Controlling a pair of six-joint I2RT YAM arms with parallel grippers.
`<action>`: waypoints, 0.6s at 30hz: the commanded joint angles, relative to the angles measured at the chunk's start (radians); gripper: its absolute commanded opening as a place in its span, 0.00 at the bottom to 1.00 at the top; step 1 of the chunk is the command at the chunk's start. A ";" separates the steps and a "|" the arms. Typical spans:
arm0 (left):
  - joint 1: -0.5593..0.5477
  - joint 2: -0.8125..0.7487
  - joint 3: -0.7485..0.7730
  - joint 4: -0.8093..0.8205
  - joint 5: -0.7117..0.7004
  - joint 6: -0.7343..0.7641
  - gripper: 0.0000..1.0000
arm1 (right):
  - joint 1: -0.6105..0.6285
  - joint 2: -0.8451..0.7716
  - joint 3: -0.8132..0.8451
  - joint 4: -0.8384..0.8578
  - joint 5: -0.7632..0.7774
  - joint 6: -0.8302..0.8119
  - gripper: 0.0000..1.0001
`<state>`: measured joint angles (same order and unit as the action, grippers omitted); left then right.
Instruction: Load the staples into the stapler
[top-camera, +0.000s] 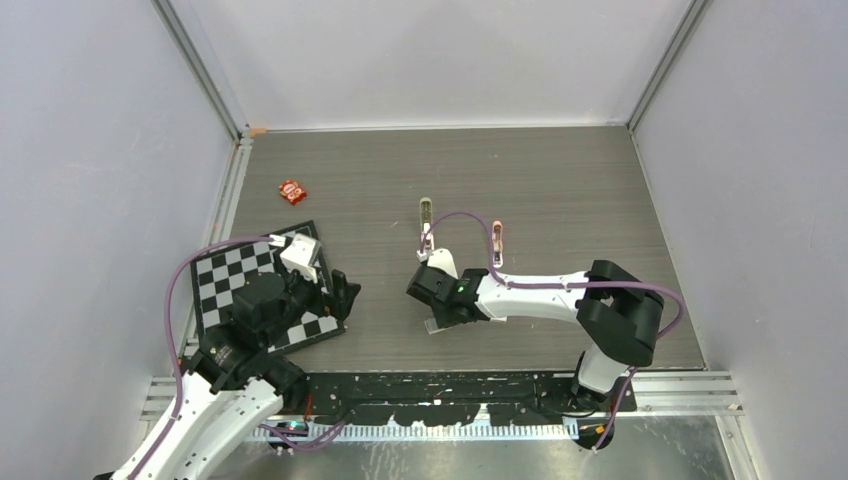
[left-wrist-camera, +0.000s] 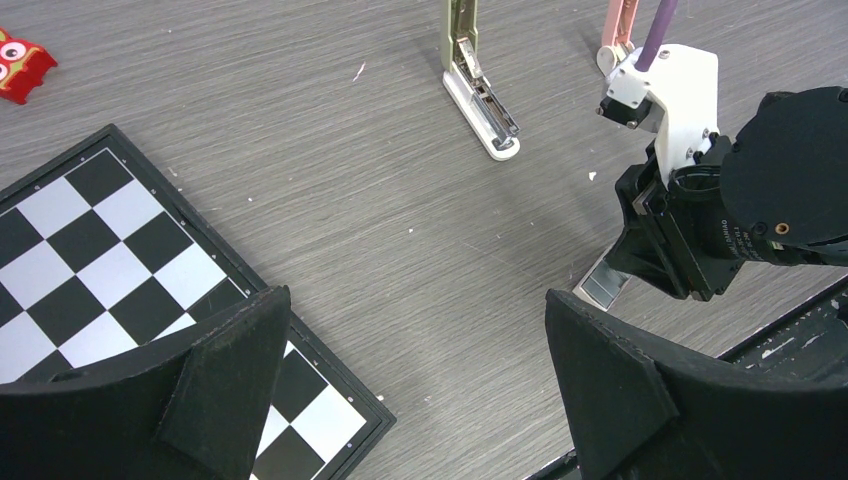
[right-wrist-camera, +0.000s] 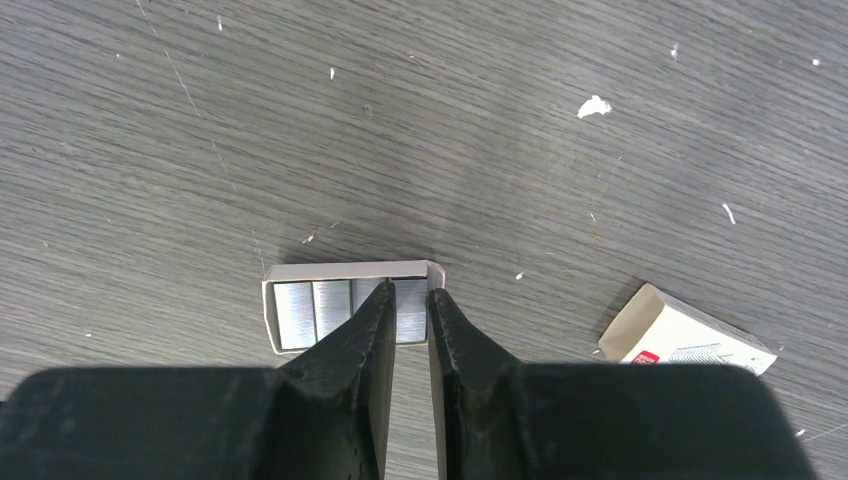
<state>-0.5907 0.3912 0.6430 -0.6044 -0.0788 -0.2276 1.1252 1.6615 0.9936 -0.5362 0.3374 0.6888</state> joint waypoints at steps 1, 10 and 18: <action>0.001 0.003 0.004 0.012 -0.006 0.014 1.00 | 0.006 0.016 0.033 0.002 0.015 0.000 0.24; 0.000 0.004 0.003 0.012 -0.006 0.016 1.00 | 0.007 0.030 0.047 -0.003 0.003 -0.004 0.24; 0.000 0.004 0.003 0.014 -0.006 0.017 1.00 | 0.008 0.041 0.065 -0.011 -0.006 -0.012 0.24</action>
<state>-0.5907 0.3912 0.6430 -0.6044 -0.0788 -0.2268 1.1252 1.6863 1.0172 -0.5507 0.3336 0.6838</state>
